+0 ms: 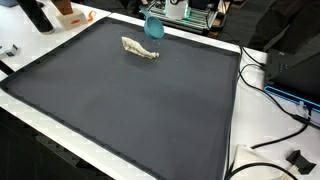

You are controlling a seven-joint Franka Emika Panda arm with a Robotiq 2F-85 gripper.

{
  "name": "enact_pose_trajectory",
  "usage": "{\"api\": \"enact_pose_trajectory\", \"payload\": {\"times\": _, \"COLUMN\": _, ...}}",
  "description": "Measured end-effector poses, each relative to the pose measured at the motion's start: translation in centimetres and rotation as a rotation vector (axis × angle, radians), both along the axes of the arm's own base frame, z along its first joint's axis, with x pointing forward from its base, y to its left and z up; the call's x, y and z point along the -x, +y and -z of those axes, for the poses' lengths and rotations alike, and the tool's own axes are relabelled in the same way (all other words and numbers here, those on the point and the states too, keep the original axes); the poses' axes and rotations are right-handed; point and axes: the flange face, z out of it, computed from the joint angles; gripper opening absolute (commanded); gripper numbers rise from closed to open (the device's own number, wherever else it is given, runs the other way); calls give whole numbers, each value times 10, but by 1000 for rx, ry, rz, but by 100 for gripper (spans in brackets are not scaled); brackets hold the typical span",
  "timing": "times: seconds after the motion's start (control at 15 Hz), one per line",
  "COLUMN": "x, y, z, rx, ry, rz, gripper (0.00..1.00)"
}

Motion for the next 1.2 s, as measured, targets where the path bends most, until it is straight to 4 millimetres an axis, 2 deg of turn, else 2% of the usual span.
{"api": "enact_pose_trajectory", "payload": {"times": 0.33, "x": 2, "y": -19, "z": 48, "rx": -3, "ry": 93, "rz": 69, "gripper": 25}}
{"api": "enact_pose_trajectory", "payload": {"times": 0.6, "x": 5, "y": -26, "z": 70, "rx": 10, "ry": 136, "rz": 96, "gripper": 25}}
{"api": "enact_pose_trajectory", "payload": {"times": 0.87, "x": 5, "y": -25, "z": 77, "rx": -2, "ry": 178, "rz": 120, "gripper": 25}}
{"api": "enact_pose_trajectory", "payload": {"times": 1.2, "x": 2, "y": -22, "z": 69, "rx": -16, "ry": 203, "rz": 146, "gripper": 25}}
